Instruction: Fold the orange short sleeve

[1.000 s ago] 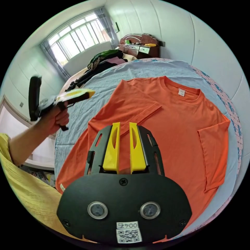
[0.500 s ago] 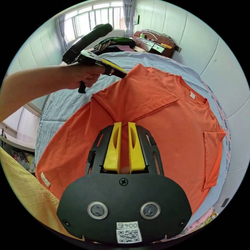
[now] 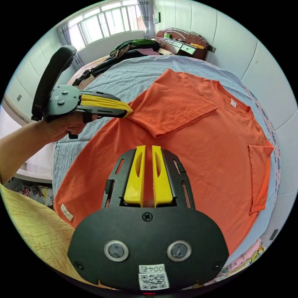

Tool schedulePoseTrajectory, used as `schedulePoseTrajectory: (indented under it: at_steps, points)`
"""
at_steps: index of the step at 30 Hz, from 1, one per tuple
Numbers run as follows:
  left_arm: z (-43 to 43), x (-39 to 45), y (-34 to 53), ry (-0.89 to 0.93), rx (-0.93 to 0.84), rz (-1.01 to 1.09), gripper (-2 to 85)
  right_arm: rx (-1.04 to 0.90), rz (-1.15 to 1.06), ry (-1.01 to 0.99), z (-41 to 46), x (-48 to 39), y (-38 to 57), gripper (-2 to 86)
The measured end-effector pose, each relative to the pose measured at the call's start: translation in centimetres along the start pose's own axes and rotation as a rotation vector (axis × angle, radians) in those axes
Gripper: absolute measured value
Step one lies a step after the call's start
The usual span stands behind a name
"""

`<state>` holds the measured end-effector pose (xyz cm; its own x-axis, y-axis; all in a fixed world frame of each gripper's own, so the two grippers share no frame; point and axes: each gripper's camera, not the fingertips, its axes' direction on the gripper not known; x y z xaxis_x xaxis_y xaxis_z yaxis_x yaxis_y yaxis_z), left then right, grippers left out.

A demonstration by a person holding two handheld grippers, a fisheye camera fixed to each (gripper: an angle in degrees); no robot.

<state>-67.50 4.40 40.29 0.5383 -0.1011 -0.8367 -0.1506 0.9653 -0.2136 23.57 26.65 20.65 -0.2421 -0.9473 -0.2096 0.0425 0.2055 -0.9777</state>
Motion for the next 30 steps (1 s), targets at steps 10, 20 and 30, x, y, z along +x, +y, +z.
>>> schedulePoseTrajectory:
  at_steps: [10, 20, 30]
  points:
    - [-8.5, 3.7, 5.7, 0.183, 0.029, 0.074, 0.4, -0.119, 0.323, 0.077, -10.5, 2.8, 13.8, 4.2]
    - [-8.2, 11.8, 14.0, 0.163, -0.14, 0.105, 0.4, -0.316, 0.382, 0.16, -10.8, 1.8, 22.0, 3.9]
    - [-9.9, 10.4, 16.9, 0.086, -0.03, 0.044, 0.6, -0.158, 0.322, 0.116, -12.9, 2.2, 23.9, 1.2]
